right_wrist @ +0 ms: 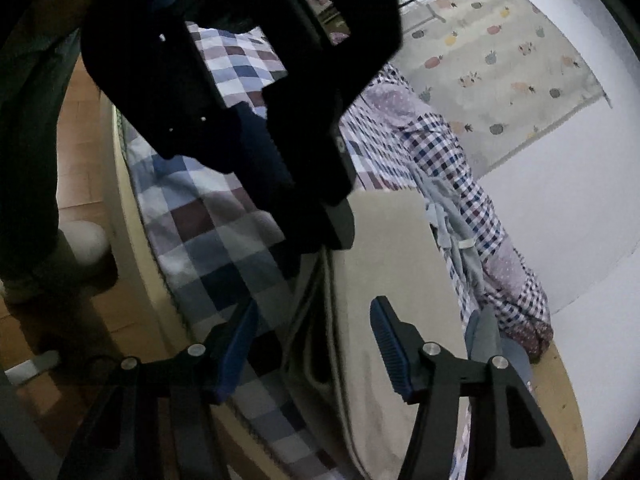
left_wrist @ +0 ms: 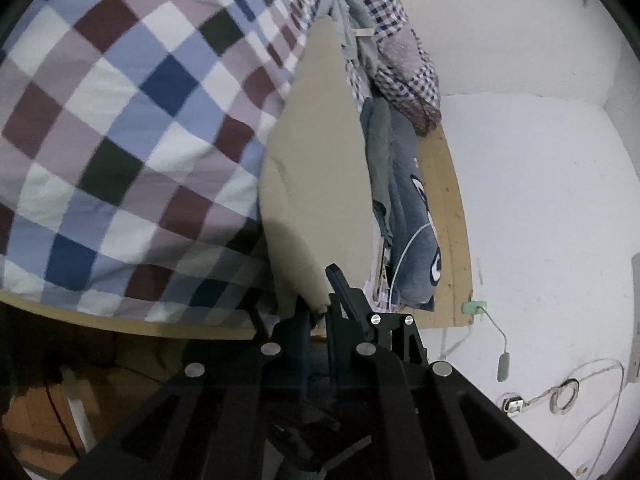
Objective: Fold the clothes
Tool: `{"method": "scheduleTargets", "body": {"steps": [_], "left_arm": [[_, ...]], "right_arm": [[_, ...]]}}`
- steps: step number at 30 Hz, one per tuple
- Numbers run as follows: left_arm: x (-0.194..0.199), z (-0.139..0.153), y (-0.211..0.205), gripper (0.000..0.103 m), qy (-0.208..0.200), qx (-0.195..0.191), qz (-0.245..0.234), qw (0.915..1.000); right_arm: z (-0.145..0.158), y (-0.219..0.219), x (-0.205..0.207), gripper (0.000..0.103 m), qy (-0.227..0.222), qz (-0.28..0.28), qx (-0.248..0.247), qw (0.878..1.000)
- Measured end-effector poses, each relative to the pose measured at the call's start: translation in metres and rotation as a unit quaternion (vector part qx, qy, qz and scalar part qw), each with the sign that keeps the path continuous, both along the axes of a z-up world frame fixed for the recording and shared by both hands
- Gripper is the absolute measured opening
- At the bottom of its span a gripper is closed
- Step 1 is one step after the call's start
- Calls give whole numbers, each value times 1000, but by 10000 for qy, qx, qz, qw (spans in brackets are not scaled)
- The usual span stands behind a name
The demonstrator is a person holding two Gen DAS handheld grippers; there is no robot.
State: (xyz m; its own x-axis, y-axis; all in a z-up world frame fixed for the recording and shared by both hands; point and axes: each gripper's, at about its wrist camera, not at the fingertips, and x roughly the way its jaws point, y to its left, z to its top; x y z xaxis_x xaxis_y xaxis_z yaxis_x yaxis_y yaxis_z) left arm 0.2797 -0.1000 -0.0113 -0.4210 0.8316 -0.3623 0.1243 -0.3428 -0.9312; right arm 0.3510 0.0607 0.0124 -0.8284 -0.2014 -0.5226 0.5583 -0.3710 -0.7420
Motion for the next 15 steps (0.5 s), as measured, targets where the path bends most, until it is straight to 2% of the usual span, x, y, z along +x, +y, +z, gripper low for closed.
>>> {"method": "scheduleTargets", "body": {"steps": [2, 4, 5, 6, 7, 8, 12, 15], "left_arm": [[1, -1, -4, 6, -39, 3, 56, 10000], [1, -1, -7, 7, -35, -16, 104, 9999], [2, -1, -9, 7, -42, -23, 143, 9999], [3, -1, -11, 7, -48, -29, 181, 9998], [4, -2, -13, 8, -62, -30, 221, 9997], [6, -3, -17, 10, -92, -18, 264, 9996], [7, -5, -24, 47, -150, -81, 412, 9990], [6, -2, -23, 63, -65, -142, 416, 9990]], "right_arm": [[0, -3, -2, 49, -63, 2, -29, 10000], [0, -6, -5, 31, -147, -26, -53, 9999], [1, -7, -6, 28, -210, -35, -75, 9997], [2, -7, -8, 18, -270, -44, -108, 9996], [3, -7, -9, 13, -326, -52, -157, 9993], [5, -7, -11, 13, -381, -61, -206, 9990], [14, -4, -15, 10, -560, -82, -417, 9975], [20, -1, -18, 9, -636, -94, -551, 9964]]}}
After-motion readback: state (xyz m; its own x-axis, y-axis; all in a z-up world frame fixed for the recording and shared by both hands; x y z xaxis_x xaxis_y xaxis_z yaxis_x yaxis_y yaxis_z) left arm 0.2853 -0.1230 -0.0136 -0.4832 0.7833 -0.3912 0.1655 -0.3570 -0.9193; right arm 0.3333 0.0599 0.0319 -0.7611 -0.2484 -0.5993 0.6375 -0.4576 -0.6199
